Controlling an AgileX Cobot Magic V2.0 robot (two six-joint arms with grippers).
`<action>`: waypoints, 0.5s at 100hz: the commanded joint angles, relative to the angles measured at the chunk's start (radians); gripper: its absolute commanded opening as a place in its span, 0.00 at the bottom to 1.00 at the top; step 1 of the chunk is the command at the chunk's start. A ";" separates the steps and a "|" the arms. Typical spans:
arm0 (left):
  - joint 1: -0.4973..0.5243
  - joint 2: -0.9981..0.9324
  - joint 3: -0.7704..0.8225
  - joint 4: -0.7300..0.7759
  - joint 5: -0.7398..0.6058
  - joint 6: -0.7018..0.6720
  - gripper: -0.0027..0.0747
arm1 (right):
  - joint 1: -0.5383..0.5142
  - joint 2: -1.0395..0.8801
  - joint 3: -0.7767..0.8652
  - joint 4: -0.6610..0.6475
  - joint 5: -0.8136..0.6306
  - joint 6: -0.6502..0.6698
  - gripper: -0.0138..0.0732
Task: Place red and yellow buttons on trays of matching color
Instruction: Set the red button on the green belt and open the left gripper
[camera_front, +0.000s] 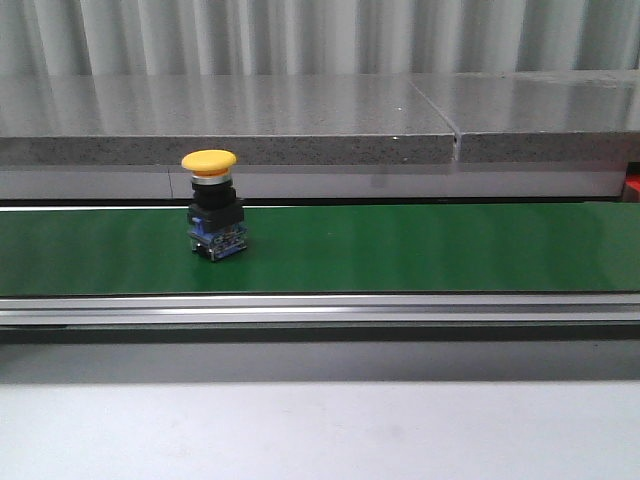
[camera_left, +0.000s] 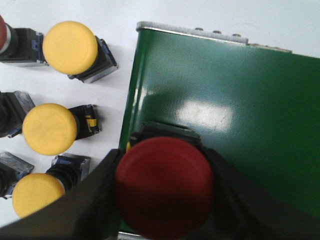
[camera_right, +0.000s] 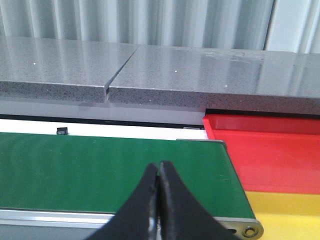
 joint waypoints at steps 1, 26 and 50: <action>-0.006 -0.035 -0.032 0.000 0.005 0.005 0.01 | -0.004 -0.013 -0.006 -0.012 -0.079 -0.006 0.08; -0.006 0.016 -0.029 0.000 0.040 0.010 0.28 | -0.004 -0.013 -0.006 -0.012 -0.079 -0.006 0.08; -0.019 -0.010 -0.032 -0.010 0.059 0.048 0.92 | -0.004 -0.013 -0.006 -0.012 -0.079 -0.006 0.08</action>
